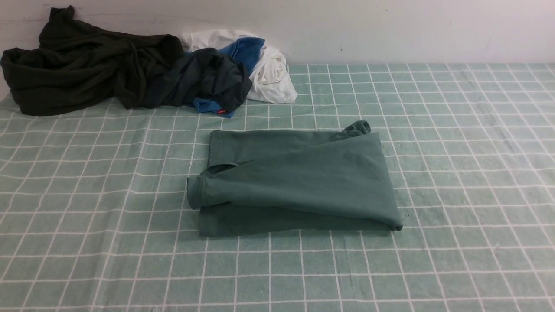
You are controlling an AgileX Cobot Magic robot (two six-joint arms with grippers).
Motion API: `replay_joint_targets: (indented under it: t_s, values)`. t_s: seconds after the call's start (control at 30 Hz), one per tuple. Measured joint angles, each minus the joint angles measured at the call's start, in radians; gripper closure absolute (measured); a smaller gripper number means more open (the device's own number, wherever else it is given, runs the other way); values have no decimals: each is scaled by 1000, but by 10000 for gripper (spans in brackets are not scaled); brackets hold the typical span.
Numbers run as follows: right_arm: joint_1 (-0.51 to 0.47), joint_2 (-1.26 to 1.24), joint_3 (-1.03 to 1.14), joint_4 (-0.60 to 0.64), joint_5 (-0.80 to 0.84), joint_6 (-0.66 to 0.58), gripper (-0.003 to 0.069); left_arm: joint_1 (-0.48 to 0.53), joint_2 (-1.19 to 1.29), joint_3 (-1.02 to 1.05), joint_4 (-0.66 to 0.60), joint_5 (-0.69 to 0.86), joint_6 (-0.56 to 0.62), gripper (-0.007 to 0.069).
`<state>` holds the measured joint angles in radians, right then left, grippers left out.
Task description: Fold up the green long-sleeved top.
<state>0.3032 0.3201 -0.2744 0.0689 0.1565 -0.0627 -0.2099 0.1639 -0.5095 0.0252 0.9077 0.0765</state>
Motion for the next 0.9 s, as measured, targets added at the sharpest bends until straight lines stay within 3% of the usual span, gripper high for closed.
replay_joint_targets:
  t_s: [0.2, 0.33, 0.53, 0.9]
  values:
    - [-291, -261, 258, -28, -7, 128, 673, 0, 0, 0, 0, 0, 0, 627]
    - [-386, -327, 301, -38, 75, 149, 673, 0, 0, 0, 0, 1, 0, 627]
    - [-379, -331, 301, -84, 178, 172, 673, 0, 0, 0, 0, 2, 0, 627]
    - [-353, -331, 300, -93, 189, 187, 673, 0, 0, 0, 0, 4, 0, 627]
